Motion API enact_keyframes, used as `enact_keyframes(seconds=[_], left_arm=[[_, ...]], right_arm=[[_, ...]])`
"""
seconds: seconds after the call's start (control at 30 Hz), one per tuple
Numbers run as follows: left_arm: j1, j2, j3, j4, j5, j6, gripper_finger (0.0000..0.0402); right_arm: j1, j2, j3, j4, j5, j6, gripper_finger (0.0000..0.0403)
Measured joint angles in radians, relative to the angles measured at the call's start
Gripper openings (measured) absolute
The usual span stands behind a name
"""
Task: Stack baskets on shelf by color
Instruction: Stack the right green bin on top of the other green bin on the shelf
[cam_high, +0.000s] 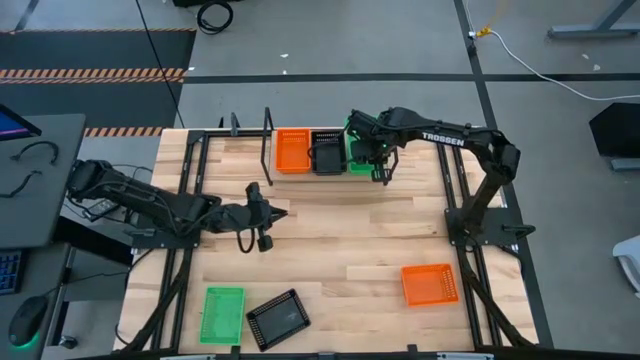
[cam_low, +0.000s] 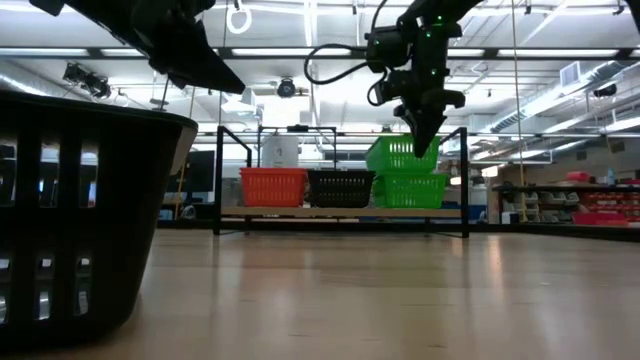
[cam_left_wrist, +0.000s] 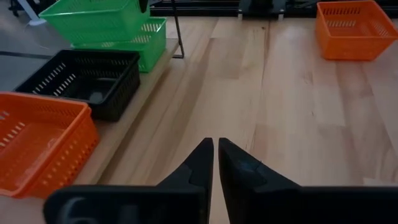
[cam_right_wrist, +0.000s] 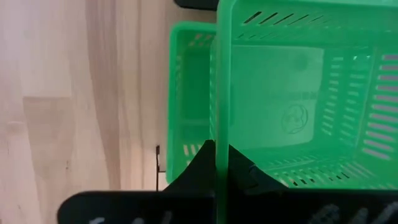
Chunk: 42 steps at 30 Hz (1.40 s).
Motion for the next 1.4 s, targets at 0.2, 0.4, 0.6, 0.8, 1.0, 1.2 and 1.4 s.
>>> enact_keyframes(seconds=[0.2, 0.4, 0.6, 0.8, 1.0, 1.2, 1.4], left_arm=[[-0.002, 0.0, 0.0, 0.0, 0.002, 0.0, 0.0024], [-0.002, 0.0, 0.0, -0.001, 0.002, 0.0, 0.0028], [-0.002, 0.0, 0.0, -0.001, 0.002, 0.0, 0.0034], [-0.002, 0.0, 0.0, -0.001, 0.002, -0.001, 0.0027], [-0.002, 0.0, 0.0, -0.001, 0.004, -0.001, 0.0028], [-0.002, 0.0, 0.0, -0.002, 0.005, -0.001, 0.0036], [-0.002, 0.0, 0.0, -0.002, 0.006, -0.001, 0.0031]], right_arm=[[-0.003, 0.0, 0.0, 0.01, -0.008, 0.052, 0.0002], [-0.002, 0.0, 0.0, 0.011, -0.037, 0.065, 0.0003], [-0.002, 0.0, 0.0, 0.006, -0.073, 0.065, 0.0003], [-0.001, 0.0, 0.0, 0.006, -0.073, 0.086, 0.0005], [-0.001, 0.0, 0.0, 0.006, -0.071, 0.092, 0.0033], [-0.001, 0.0, 0.0, 0.006, -0.066, 0.102, 0.0082], [-0.001, 0.0, 0.0, 0.01, -0.061, 0.112, 0.0115]])
